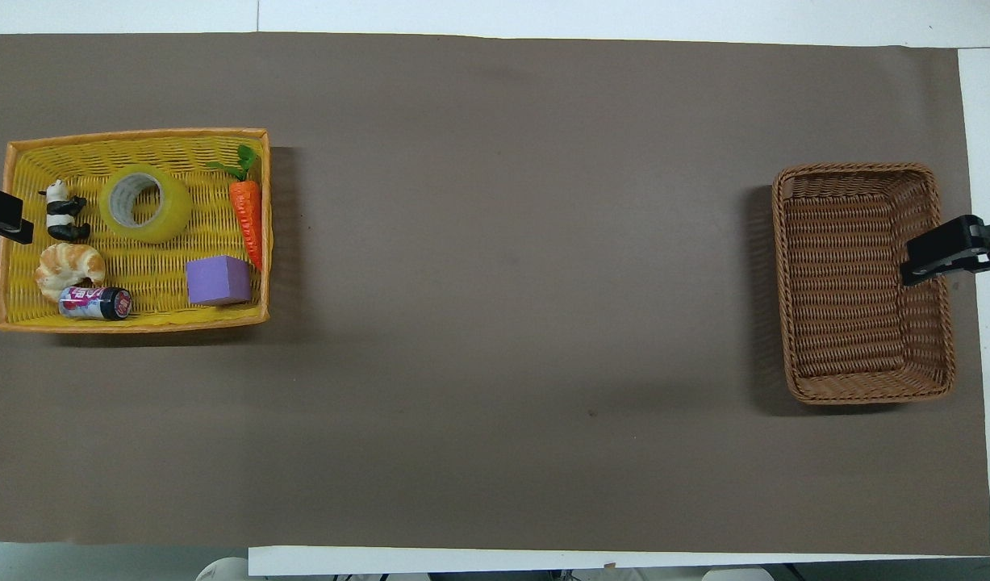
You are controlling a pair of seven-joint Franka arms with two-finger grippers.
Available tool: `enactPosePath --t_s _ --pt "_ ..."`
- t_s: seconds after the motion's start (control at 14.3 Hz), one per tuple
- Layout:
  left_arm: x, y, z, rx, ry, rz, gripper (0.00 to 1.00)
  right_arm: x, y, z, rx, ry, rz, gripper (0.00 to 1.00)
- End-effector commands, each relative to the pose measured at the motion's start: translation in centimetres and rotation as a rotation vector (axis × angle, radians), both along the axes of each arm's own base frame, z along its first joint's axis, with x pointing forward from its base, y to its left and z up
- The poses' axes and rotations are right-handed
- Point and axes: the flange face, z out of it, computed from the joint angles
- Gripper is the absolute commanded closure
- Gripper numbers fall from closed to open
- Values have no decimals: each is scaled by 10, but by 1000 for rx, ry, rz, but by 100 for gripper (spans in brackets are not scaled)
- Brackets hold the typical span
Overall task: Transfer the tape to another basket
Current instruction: 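Move the left gripper over the yellow tape roll in the yellow basket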
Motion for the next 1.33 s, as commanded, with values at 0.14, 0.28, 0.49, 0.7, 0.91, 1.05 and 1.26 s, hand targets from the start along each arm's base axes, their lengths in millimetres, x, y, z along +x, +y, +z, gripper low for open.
enactPosePath --t_s 0.14,0.28,0.49,0.7,0.91,1.05,1.26 --pt "-6 2 3 -9 1 16 0 -3 -1 -1 7 10 21 0" --pt "-5 5 2 0 -6 32 0 -3 -1 -1 7 10 21 0" --pt "16 47 -27 0 -60 98 0 -3 -2 -1 7 10 19 0" --pt "61 73 -113 -1 -40 130 0 -3 -1 -1 7 10 21 0" --pt "72 83 -187 -1 -113 134 0 -3 0 -1 7 10 22 0" --pt "75 90 -226 -4 -119 105 1 -3 0 -1 7 10 22 0" --pt "82 89 -251 -6 -101 92 3 -3 -1 -1 7 12 21 0"
